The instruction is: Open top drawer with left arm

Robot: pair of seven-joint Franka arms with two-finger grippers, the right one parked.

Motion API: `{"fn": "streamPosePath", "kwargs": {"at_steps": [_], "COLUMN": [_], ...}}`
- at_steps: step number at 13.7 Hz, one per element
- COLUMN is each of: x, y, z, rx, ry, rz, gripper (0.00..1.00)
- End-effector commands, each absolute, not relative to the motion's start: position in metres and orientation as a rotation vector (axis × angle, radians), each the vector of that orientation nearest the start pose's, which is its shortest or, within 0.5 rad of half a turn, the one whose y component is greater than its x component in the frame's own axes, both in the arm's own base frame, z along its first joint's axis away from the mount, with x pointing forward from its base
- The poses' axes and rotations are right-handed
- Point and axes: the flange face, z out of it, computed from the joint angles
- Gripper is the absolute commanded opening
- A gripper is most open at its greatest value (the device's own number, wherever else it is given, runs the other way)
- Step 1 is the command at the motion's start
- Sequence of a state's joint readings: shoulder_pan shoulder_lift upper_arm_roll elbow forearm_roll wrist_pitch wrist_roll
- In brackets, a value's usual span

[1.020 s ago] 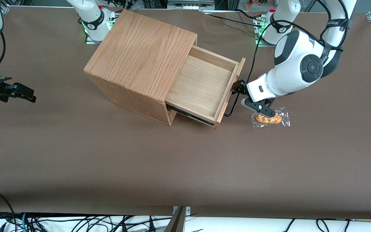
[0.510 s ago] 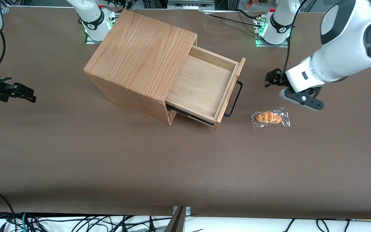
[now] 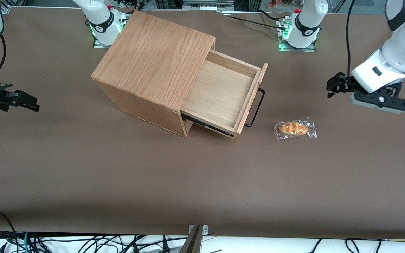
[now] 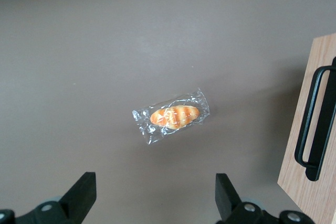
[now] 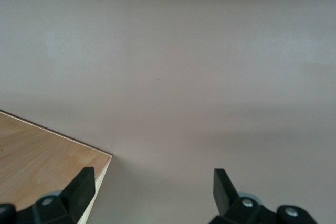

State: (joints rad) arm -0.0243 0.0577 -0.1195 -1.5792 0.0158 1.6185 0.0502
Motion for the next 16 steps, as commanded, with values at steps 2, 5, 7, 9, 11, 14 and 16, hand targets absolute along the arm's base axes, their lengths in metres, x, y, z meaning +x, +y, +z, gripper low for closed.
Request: {"fn": "streamPosePath", "kwargs": {"at_steps": [2, 5, 7, 9, 11, 14, 16], "x": [0.551, 0.554, 0.554, 0.555, 0.556, 0.555, 0.555], "y": [-0.073, -0.058, -0.057, -0.057, -0.058, -0.058, -0.057], "z": [0.592, 0.592, 0.593, 0.592, 0.591, 0.592, 0.592], "rx": [-3.185, -3.187, -3.187, -3.187, -3.186, -3.186, -3.185], "ry": [0.135, 0.103, 0.100, 0.096, 0.096, 0.096, 0.094], "rz": [0.057, 0.054, 0.054, 0.056, 0.058, 0.059, 0.066], "gripper": [1.00, 1.00, 1.00, 1.00, 1.00, 1.00, 1.00]}}
